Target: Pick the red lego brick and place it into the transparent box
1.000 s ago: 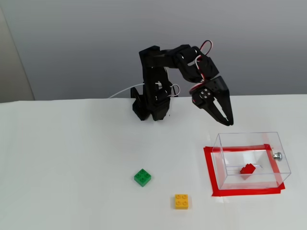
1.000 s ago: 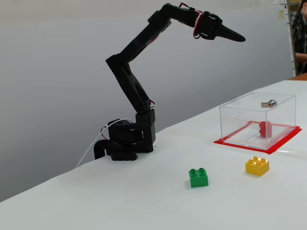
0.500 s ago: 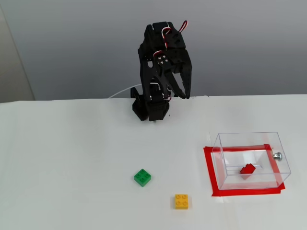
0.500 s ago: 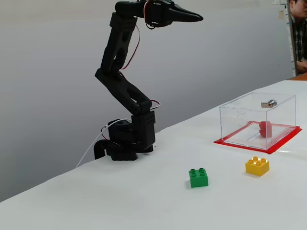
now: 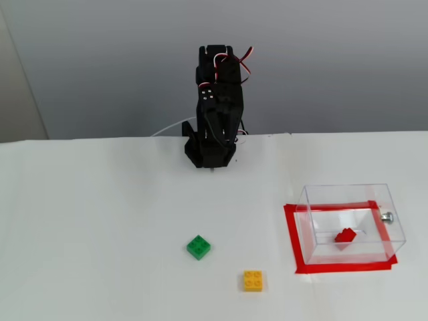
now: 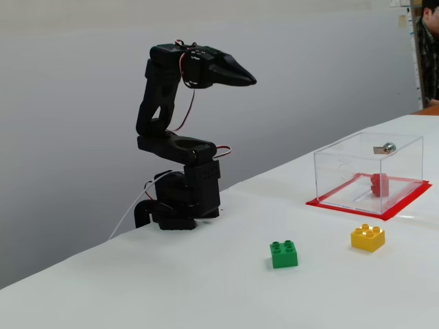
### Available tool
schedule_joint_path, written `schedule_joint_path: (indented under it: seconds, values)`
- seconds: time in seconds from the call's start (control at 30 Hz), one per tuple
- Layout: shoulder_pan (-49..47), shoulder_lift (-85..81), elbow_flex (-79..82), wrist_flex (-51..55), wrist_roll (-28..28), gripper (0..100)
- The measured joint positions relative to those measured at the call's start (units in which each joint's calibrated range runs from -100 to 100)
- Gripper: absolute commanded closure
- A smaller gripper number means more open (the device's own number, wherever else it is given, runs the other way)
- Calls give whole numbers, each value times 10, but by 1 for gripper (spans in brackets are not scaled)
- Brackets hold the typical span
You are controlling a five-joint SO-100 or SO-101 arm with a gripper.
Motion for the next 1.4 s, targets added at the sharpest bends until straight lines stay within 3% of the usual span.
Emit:
schedule_joint_path:
  seconds: [0.63, 1.07, 1.4]
  values:
    - [11, -186, 388, 0, -1, 99]
    - [41, -186, 607, -176, 0, 99]
    - [40, -187, 673, -194, 0, 99]
